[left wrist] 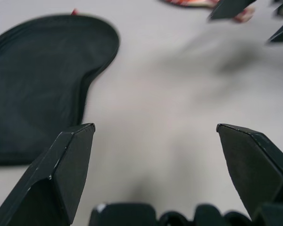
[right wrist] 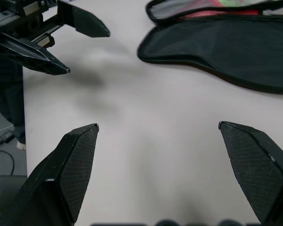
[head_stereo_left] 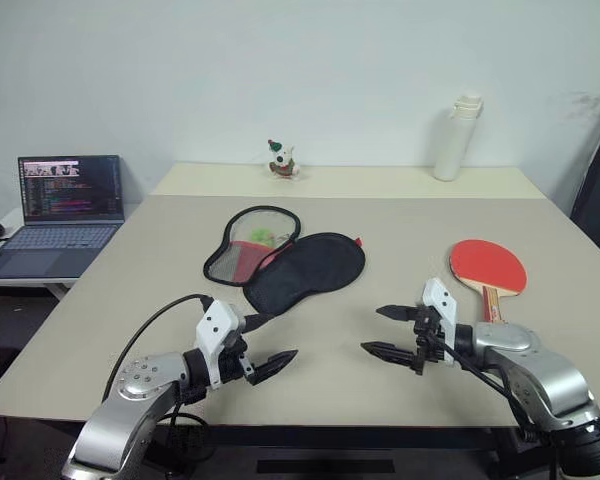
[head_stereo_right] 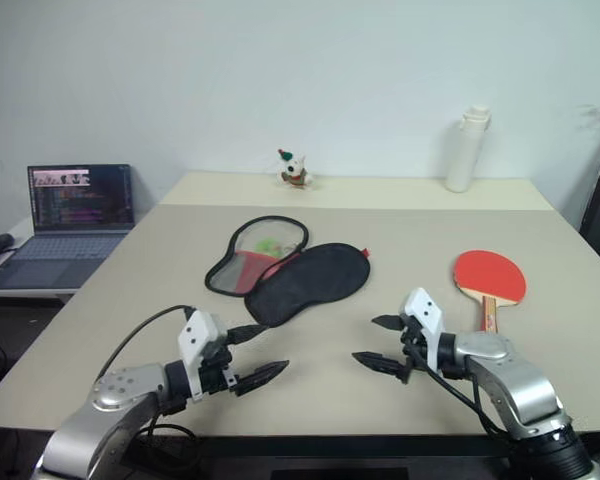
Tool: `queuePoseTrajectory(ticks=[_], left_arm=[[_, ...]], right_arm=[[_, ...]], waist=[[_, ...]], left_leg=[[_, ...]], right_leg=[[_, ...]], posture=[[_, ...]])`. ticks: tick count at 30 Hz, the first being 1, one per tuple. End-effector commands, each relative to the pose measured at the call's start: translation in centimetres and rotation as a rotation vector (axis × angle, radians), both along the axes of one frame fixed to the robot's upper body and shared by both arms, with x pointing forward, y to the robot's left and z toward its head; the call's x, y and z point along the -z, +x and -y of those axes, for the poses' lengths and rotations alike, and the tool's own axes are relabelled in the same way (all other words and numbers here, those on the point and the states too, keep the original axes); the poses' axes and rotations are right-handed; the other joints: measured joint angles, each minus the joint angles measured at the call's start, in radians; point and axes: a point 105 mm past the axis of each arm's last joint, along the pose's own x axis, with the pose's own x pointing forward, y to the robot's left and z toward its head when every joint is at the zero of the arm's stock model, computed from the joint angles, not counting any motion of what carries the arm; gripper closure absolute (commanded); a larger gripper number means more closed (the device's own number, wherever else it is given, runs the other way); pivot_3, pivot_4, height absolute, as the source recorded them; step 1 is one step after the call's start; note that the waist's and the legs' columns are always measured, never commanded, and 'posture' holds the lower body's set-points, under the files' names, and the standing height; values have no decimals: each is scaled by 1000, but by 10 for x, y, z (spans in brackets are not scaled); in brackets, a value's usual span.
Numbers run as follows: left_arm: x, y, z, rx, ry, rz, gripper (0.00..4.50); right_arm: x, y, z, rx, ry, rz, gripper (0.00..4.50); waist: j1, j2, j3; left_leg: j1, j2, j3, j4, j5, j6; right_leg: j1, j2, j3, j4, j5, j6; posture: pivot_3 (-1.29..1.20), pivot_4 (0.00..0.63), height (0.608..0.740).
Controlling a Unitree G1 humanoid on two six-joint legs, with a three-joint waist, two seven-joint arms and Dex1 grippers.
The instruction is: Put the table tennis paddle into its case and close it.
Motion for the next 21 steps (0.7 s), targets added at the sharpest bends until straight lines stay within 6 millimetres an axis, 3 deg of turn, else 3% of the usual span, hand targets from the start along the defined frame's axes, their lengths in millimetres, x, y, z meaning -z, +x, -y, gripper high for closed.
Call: queuePoseTrajectory(ticks=[1,11,16,21], left_arm=[[-13,13,-3,-16,8,92,0],[-24,50,-7,35,30,98,0],[-21,68,-7,74,85,76,0],[-4,80,-7,136,159,41,0]], right_arm=[[-10,-1,9,29,-5,46,27],[-29,-5,14,96,27,77,27],[-35,-4,7,82,37,115,27],[-49,-5,4,76,50,154,27]], waist=[[0,0,0],[1,0,0],[0,0,0],[0,-1,0]], left_leg=[[0,0,0,0,0,0],[0,-1,1,0,0,0],[0,-2,1,0,0,0],[0,-2,1,0,0,0]], right_leg=[[0,0,0,0,0,0],[0,0,0,0,1,1],[0,1,0,0,1,1],[0,2,0,0,1,1]], posture=[[0,150,740],[0,150,740],[0,150,740],[0,150,740]])
